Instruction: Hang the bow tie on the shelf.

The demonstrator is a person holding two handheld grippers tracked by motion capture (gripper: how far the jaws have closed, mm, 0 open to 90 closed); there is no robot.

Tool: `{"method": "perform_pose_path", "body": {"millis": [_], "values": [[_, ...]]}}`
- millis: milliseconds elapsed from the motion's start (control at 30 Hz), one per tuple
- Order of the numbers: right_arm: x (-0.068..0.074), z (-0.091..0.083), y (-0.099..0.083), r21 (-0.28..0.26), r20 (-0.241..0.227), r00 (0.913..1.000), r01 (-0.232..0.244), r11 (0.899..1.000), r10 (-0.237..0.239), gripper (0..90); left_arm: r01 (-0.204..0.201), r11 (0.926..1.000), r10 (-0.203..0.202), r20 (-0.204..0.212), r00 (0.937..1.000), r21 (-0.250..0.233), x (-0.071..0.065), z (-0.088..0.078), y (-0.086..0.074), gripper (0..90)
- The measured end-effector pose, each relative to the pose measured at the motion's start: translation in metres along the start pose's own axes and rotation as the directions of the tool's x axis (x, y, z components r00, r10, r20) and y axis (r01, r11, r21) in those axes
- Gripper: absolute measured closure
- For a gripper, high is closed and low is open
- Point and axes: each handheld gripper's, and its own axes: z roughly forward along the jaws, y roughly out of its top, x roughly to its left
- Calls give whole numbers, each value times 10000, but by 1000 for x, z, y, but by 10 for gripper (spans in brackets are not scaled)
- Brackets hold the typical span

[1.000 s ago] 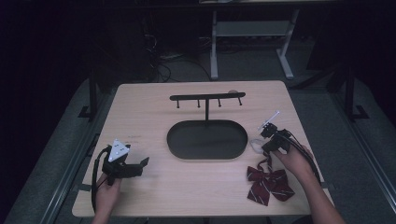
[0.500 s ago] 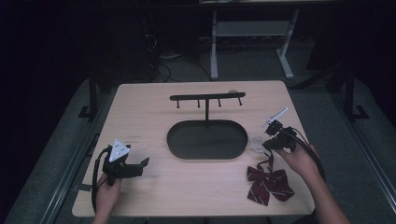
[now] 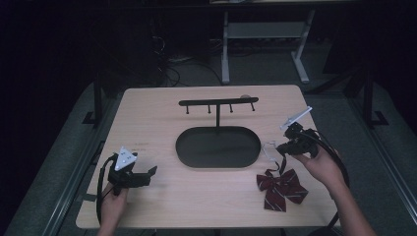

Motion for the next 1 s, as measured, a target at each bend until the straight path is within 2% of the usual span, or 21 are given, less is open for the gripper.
{"method": "perform_pose_path", "body": {"millis": [467, 900, 1000], "values": [[5, -28, 12, -735, -457, 9986, 236, 9970, -270, 869, 27, 10000, -27, -10, 10000, -66, 1, 0, 0, 131], [12, -40, 24, -931, -574, 9968, 496, 9944, -551, 869, 32, 9998, -33, -31, 10000, -181, 0, -1, 1, 131], [13, -43, 26, -995, -591, 9967, 503, 9938, -564, 869, -69, 9999, 68, -32, 10000, -125, 0, -1, 1, 131]]}}
